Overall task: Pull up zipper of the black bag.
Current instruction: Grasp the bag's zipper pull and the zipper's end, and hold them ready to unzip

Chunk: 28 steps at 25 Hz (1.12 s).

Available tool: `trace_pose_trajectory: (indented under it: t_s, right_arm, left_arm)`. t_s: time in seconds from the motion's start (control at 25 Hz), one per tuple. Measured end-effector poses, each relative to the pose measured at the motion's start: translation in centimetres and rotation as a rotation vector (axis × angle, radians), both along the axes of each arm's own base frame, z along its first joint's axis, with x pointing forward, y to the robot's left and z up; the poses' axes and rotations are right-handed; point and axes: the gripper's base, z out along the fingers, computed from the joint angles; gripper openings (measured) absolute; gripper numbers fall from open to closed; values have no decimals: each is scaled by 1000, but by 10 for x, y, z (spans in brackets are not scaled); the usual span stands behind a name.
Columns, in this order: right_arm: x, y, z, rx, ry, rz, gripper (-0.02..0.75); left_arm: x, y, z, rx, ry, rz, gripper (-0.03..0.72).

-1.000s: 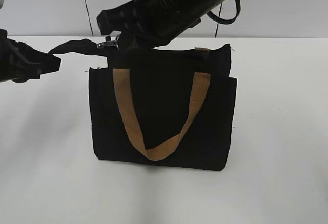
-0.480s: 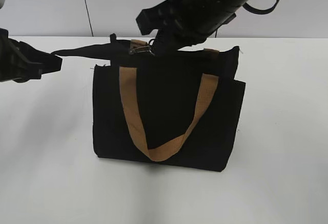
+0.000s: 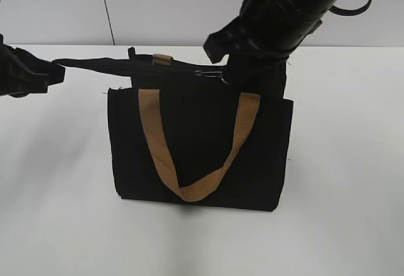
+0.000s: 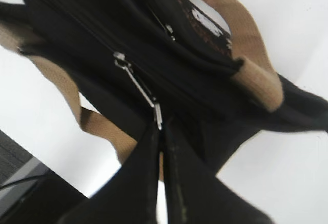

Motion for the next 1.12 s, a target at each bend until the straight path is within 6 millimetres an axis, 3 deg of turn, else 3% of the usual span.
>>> trace_pose_trajectory:
  t_s: [0.36,0.76,0.84,1.04,1.12]
  right_arm:
    - [-8,-24,6,-240,-2,40,-15]
    - [-14,-30,18,-247,-30,38,-1]
    - [-16,-31,20,-247,-26,41,62]
    - [-21,-29,22,-212,-6,104,470]
    - [-23,-28,27,-177,-27,111,574]
  left_arm:
    - [0,0,0,1,0,1,20]
    - [-2,-3,0,-16,8,-29,27]
    - [-2,-3,0,-20,10,-33,93]
    - [-2,-2,0,-23,11,-34,491]
    - [-2,-3,0,-27,13,-41,573]
